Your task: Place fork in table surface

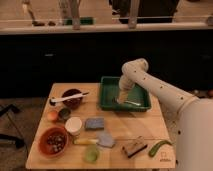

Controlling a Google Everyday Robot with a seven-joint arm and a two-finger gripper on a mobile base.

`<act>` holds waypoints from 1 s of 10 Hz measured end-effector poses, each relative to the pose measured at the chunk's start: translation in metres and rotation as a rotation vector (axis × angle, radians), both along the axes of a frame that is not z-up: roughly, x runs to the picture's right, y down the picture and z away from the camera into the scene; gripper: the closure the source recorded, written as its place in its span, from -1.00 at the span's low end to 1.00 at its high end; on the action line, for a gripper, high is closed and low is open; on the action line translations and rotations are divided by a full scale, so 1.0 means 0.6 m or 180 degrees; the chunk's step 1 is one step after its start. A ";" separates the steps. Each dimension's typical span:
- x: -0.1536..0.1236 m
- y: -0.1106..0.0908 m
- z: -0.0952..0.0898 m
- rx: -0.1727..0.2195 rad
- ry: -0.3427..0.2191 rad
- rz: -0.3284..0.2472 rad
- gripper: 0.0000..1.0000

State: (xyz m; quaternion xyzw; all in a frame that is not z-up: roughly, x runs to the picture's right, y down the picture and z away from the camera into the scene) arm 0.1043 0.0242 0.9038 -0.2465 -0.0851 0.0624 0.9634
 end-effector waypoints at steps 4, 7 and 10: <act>0.009 0.009 0.039 -0.0088 0.0110 0.0053 -0.60; 0.033 0.028 0.057 -0.0169 0.0204 0.0125 -0.60; 0.061 0.042 0.063 -0.0228 0.0290 0.0230 -0.60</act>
